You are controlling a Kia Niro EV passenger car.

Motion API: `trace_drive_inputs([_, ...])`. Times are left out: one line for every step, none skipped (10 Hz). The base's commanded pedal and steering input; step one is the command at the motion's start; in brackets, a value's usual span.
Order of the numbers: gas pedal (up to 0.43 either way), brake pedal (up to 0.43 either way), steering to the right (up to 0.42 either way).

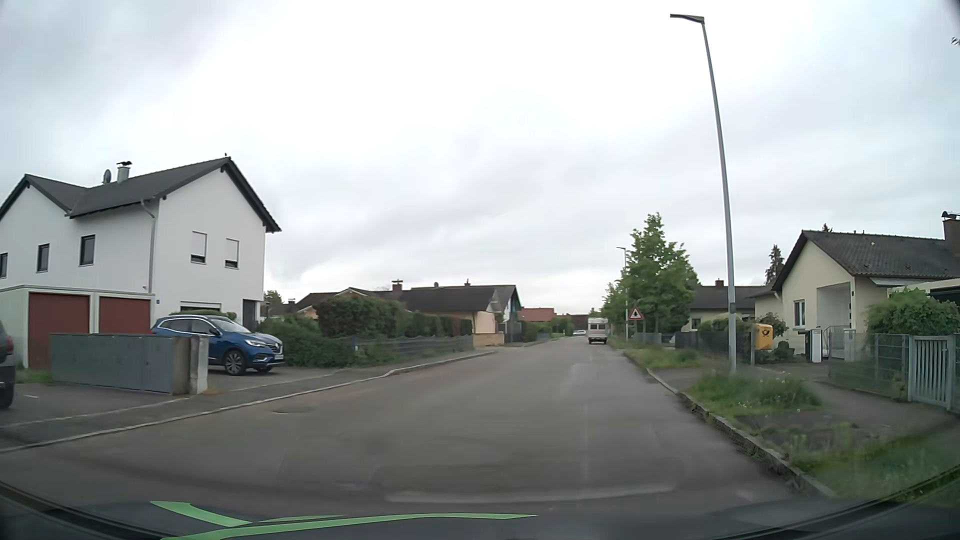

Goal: Follow the waypoints while adhering to traffic rules and regulations

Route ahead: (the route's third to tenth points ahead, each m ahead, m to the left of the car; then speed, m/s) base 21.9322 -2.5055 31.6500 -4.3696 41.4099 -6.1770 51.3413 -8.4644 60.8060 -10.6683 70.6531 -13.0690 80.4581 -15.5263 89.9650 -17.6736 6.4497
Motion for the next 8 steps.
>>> trace_drive_inputs([0.22,0.0,0.186])
trace_drive_inputs([0.22,0.0,0.169])
trace_drive_inputs([0.22,0.0,0.149])
trace_drive_inputs([0.22,0.0,0.12])
trace_drive_inputs([0.22,0.0,0.092])
trace_drive_inputs([0.22,0.0,0.067])
trace_drive_inputs([0.22,0.0,0.049])
trace_drive_inputs([0.209,0.0,0.039])
